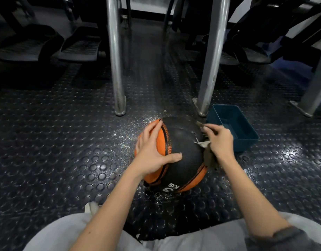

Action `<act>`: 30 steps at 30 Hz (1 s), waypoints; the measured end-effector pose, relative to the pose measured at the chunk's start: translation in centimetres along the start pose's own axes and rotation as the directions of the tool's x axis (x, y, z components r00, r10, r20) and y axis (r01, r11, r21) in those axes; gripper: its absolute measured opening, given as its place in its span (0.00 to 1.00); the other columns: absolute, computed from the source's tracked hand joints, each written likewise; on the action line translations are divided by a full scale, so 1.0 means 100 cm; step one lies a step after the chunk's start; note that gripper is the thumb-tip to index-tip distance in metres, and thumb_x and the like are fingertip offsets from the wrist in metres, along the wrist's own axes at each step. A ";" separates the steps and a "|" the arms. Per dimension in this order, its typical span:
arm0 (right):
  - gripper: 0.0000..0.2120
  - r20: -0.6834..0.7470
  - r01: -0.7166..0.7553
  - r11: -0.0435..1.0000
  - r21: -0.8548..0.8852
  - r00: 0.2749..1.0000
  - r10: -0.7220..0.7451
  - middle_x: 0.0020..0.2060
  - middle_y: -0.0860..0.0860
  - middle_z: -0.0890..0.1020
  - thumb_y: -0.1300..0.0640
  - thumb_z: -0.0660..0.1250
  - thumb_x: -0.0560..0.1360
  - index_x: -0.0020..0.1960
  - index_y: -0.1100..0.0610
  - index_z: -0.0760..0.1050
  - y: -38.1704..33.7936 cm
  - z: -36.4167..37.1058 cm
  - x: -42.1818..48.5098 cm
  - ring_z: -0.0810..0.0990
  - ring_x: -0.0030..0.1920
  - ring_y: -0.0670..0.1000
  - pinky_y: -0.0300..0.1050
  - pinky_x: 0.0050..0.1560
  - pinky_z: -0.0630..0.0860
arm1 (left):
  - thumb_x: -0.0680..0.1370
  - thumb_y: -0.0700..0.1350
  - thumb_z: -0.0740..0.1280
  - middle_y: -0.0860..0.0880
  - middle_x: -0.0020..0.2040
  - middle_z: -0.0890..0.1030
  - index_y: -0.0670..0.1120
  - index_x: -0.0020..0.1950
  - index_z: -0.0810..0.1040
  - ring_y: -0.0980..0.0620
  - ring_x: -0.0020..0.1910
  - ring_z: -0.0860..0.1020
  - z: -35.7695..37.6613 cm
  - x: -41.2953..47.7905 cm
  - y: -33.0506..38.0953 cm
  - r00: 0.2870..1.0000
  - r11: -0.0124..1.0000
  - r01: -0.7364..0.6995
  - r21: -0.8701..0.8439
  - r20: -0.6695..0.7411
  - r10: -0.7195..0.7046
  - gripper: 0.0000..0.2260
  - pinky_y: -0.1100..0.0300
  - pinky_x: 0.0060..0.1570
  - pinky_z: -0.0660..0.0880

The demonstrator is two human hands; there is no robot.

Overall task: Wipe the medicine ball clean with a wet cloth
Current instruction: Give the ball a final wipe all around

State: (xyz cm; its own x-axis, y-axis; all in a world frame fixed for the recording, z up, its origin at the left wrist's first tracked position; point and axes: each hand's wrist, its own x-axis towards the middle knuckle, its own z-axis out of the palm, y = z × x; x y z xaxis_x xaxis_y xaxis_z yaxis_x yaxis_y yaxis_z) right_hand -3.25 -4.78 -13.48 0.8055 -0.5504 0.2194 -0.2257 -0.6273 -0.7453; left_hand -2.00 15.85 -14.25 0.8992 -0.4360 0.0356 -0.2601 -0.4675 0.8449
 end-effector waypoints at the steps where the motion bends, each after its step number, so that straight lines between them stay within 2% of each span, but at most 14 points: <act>1: 0.09 0.001 -0.043 0.999 0.001 0.999 0.043 0.50 0.56 0.82 0.59 0.66 0.77 0.54 0.57 0.82 0.005 -0.003 0.000 0.78 0.55 0.55 0.43 0.55 0.69 | 0.58 0.66 0.70 0.63 0.73 0.49 0.60 0.76 0.49 0.58 0.73 0.49 0.002 0.000 0.000 1.000 1.000 -0.006 0.011 -0.010 0.006 0.51 0.50 0.73 0.47; 2: 0.09 0.004 -0.034 0.999 0.011 0.999 0.034 0.51 0.55 0.82 0.59 0.65 0.77 0.54 0.57 0.82 0.002 -0.004 0.000 0.78 0.56 0.54 0.43 0.56 0.69 | 0.59 0.65 0.71 0.62 0.74 0.49 0.58 0.76 0.49 0.58 0.73 0.48 0.004 0.000 0.001 1.000 1.000 -0.012 0.017 -0.019 0.012 0.51 0.51 0.73 0.46; 4: 0.08 0.039 0.136 0.990 0.043 0.990 -0.138 0.48 0.52 0.82 0.61 0.65 0.77 0.53 0.56 0.82 -0.025 0.001 -0.001 0.78 0.53 0.51 0.41 0.55 0.69 | 0.62 0.61 0.77 0.58 0.76 0.48 0.55 0.77 0.47 0.58 0.74 0.47 0.007 0.000 0.002 0.999 1.000 -0.012 0.024 -0.038 0.013 0.53 0.54 0.73 0.45; 5: 0.08 0.091 0.275 0.961 0.041 0.956 -0.277 0.47 0.51 0.82 0.60 0.66 0.76 0.52 0.56 0.82 -0.044 0.006 -0.002 0.78 0.51 0.51 0.42 0.55 0.70 | 0.63 0.59 0.78 0.55 0.76 0.49 0.53 0.77 0.47 0.57 0.74 0.48 0.009 0.001 0.003 0.999 0.999 -0.007 0.033 -0.052 0.009 0.53 0.56 0.72 0.45; 7: 0.09 0.300 0.531 0.844 -0.075 0.819 -0.489 0.48 0.49 0.80 0.56 0.64 0.77 0.53 0.53 0.82 -0.079 0.022 -0.009 0.75 0.51 0.53 0.49 0.54 0.68 | 0.62 0.57 0.78 0.49 0.74 0.55 0.49 0.76 0.51 0.52 0.74 0.52 0.010 0.004 0.003 0.996 0.999 0.004 0.052 -0.090 0.001 0.51 0.54 0.73 0.48; 9: 0.11 0.455 0.624 0.757 -0.193 0.741 -0.494 0.52 0.47 0.78 0.54 0.61 0.79 0.57 0.51 0.80 -0.092 0.030 -0.013 0.68 0.52 0.52 0.50 0.54 0.66 | 0.60 0.58 0.79 0.48 0.71 0.60 0.47 0.74 0.54 0.49 0.72 0.56 0.009 0.004 0.002 0.994 0.999 0.034 0.041 -0.103 -0.030 0.50 0.50 0.72 0.52; 12: 0.09 0.433 0.667 0.730 -0.149 0.708 -0.558 0.50 0.47 0.78 0.56 0.63 0.78 0.55 0.52 0.81 -0.076 0.019 -0.011 0.64 0.47 0.50 0.49 0.51 0.67 | 0.61 0.58 0.78 0.52 0.76 0.51 0.50 0.77 0.46 0.53 0.75 0.50 0.009 0.000 0.001 0.998 1.000 0.022 0.006 -0.061 -0.021 0.55 0.52 0.74 0.45; 14: 0.08 0.374 0.656 0.750 -0.088 0.719 -0.585 0.47 0.44 0.76 0.59 0.65 0.77 0.52 0.53 0.82 -0.060 0.002 -0.011 0.65 0.43 0.48 0.39 0.49 0.65 | 0.63 0.58 0.77 0.54 0.77 0.46 0.50 0.77 0.41 0.56 0.75 0.46 0.011 -0.001 0.004 0.999 0.999 -0.027 0.030 -0.031 0.028 0.56 0.60 0.71 0.40; 16: 0.07 0.341 0.612 0.787 -0.077 0.758 -0.556 0.44 0.43 0.75 0.61 0.66 0.76 0.50 0.54 0.82 -0.042 -0.016 -0.012 0.67 0.41 0.47 0.31 0.48 0.62 | 0.64 0.58 0.77 0.54 0.77 0.45 0.50 0.77 0.40 0.58 0.75 0.45 0.011 0.001 0.006 0.999 0.998 -0.047 0.038 -0.010 0.048 0.56 0.60 0.71 0.41; 19: 0.08 0.314 0.528 0.842 -0.108 0.822 -0.475 0.43 0.42 0.76 0.62 0.67 0.76 0.49 0.53 0.82 -0.023 -0.039 -0.013 0.71 0.43 0.52 0.38 0.48 0.65 | 0.64 0.57 0.77 0.56 0.77 0.44 0.52 0.77 0.41 0.58 0.74 0.46 0.005 0.002 0.006 1.000 0.999 -0.027 0.019 0.016 0.027 0.55 0.57 0.72 0.42; 21: 0.07 0.306 0.550 0.827 -0.119 0.812 -0.497 0.42 0.44 0.75 0.62 0.67 0.76 0.49 0.55 0.82 -0.030 -0.033 -0.010 0.69 0.42 0.51 0.32 0.47 0.62 | 0.65 0.56 0.77 0.57 0.77 0.44 0.53 0.77 0.42 0.60 0.73 0.46 0.004 0.002 0.006 0.999 0.999 -0.036 0.020 0.018 0.035 0.54 0.58 0.71 0.42; 23: 0.07 0.355 0.608 0.785 -0.117 0.764 -0.539 0.42 0.45 0.75 0.62 0.66 0.76 0.50 0.56 0.82 -0.053 -0.009 -0.005 0.66 0.43 0.50 0.30 0.45 0.59 | 0.64 0.56 0.78 0.56 0.77 0.46 0.52 0.77 0.43 0.60 0.74 0.46 0.006 0.001 0.007 0.998 0.997 -0.063 0.034 0.004 0.063 0.54 0.61 0.70 0.41; 26: 0.07 0.443 0.711 0.694 -0.112 0.661 -0.606 0.44 0.50 0.78 0.61 0.65 0.76 0.50 0.56 0.82 -0.076 0.022 -0.003 0.66 0.44 0.51 0.35 0.45 0.57 | 0.62 0.57 0.78 0.54 0.77 0.49 0.51 0.77 0.44 0.58 0.74 0.48 0.007 0.001 0.003 0.998 0.998 -0.058 0.024 -0.024 0.058 0.55 0.59 0.72 0.43; 30: 0.07 0.382 0.633 0.767 -0.106 0.737 -0.557 0.45 0.46 0.77 0.62 0.66 0.76 0.50 0.55 0.82 -0.042 -0.014 -0.012 0.69 0.43 0.52 0.37 0.45 0.63 | 0.64 0.57 0.77 0.56 0.77 0.46 0.52 0.77 0.42 0.59 0.74 0.47 0.005 0.000 0.002 0.999 0.999 -0.048 0.023 -0.005 0.048 0.55 0.58 0.71 0.43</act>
State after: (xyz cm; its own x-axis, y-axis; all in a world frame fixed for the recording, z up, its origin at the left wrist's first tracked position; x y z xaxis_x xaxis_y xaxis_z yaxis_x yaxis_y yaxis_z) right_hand -3.98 -2.24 -9.72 0.9292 0.1540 0.3361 0.2794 -0.8878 -0.3658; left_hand -2.18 15.38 -14.29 0.8876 -0.4539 0.0786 -0.3107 -0.4639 0.8296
